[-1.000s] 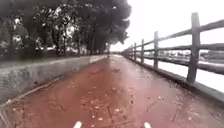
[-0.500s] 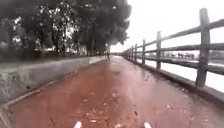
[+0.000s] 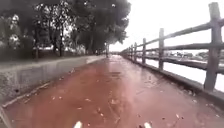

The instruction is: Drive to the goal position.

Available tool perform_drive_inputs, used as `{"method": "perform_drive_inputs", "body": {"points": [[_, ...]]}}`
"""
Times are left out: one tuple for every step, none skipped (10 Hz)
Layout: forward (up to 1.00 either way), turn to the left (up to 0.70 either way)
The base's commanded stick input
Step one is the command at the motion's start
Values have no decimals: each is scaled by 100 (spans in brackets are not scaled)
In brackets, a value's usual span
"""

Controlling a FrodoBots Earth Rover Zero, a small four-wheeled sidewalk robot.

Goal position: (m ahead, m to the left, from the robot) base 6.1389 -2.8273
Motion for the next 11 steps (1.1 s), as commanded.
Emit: {"method": "perform_drive_inputs", "body": {"points": [[50, 0], [50, 0], [50, 0], [50, 0], [50, 0], [50, 0], [50, 0], [50, 0], [50, 0], [50, 0], [50, 0]]}}
